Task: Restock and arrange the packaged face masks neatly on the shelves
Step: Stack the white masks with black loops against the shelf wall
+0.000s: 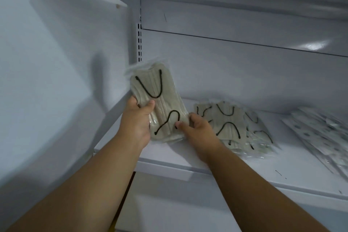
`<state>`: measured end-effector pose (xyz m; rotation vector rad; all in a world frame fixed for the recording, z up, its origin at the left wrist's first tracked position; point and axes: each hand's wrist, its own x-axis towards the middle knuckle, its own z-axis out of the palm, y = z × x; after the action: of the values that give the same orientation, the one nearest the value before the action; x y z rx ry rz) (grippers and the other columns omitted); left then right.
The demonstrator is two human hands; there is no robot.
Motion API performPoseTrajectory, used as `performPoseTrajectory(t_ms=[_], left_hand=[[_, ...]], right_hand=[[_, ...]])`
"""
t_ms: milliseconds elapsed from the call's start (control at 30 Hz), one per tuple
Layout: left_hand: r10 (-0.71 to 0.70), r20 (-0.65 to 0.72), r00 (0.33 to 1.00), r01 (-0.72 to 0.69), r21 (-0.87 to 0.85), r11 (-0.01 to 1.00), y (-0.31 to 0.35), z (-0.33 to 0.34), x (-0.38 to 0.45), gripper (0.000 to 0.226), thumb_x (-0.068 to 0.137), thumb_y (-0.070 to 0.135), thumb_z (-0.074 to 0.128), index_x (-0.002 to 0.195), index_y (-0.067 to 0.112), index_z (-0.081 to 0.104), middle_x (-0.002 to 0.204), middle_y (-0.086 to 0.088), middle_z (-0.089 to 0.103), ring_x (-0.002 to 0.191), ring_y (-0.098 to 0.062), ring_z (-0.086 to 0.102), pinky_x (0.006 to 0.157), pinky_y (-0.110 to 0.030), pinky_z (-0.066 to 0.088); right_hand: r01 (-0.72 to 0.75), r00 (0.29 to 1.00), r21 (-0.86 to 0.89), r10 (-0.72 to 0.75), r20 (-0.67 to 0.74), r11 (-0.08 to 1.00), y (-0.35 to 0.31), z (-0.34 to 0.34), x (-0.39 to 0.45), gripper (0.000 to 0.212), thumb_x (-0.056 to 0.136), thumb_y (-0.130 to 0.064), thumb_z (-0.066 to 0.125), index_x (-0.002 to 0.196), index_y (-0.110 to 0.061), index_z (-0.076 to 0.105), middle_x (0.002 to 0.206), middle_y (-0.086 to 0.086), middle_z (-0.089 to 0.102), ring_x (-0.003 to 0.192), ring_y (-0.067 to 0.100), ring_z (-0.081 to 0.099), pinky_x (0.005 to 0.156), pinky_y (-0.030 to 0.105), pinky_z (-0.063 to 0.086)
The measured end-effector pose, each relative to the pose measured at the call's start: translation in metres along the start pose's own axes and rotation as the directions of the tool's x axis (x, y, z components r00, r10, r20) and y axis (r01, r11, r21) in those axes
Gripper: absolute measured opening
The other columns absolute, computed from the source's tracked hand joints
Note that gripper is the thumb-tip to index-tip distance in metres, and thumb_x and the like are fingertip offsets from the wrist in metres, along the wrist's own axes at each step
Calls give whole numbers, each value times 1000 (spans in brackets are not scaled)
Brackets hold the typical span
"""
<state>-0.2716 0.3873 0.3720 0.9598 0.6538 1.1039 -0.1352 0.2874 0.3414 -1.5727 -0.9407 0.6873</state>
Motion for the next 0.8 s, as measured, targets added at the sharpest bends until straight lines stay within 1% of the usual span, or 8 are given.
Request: performPoseTrajectory(t_ms=[167,233,300,400,500,567,700,800], left_hand=[[-154,136,979,165,-74,984,-11,-9,14,34,91,-8,58,118,11,65,112,-9,75,105,-27,71,86,-38,56],[-157,149,976,166,-51,985,-12,-9,18,37,89,-11,57,119,9,62,114,-11,72,106,-30,69,89,-41,56],[-140,161,977,152,-67,986,-7,-9,21,43,85,-11,61,124,10,59,118,-14,68,105,-31,67,93,-44,55],[-104,187,977,124,-99,987,4,-16,29,57,77,0,70,131,9,57,119,-15,69,102,-30,68,90,-45,56],[-34,167,985,2,185,983,10,-31,35,33,83,-8,68,106,17,66,94,-2,75,95,-26,68,87,-39,54],[0,169,986,-73,425,902,10,-41,35,30,81,-11,71,93,16,66,79,6,74,85,-16,67,79,-28,55],[-109,188,976,-34,625,780,6,-56,33,49,78,2,82,116,22,61,107,-2,71,99,-18,67,94,-43,55],[-82,187,979,-48,599,799,4,-55,29,54,74,26,85,120,35,58,117,0,68,111,-19,64,101,-46,51]], right_hand=[[-110,993,70,112,-30,992,-2,-28,14,44,65,-29,84,96,-2,69,98,26,70,82,30,66,85,55,56],[-124,990,76,128,-52,989,-5,-42,18,30,71,-18,83,91,-2,68,85,22,70,71,26,65,68,43,57],[-120,991,23,121,-59,993,-9,-55,19,12,82,-7,76,85,-7,65,71,12,61,54,18,54,53,29,45],[-44,997,-74,39,-69,996,-17,-67,21,15,82,-5,76,84,-9,61,71,9,59,57,20,51,53,31,40],[90,976,-121,-112,-188,989,-32,-70,19,22,78,-8,81,90,-18,67,88,1,73,72,22,67,64,34,53],[118,959,-140,-149,-239,983,-36,-64,15,33,79,-11,81,101,-28,65,95,1,70,80,16,66,63,28,53],[120,946,76,-91,-310,990,-14,-39,11,46,77,-9,83,111,-28,59,99,-1,65,87,14,62,70,25,49],[46,963,196,8,-268,979,0,-26,8,43,79,-16,82,113,-27,58,111,4,68,98,19,66,82,32,56]])
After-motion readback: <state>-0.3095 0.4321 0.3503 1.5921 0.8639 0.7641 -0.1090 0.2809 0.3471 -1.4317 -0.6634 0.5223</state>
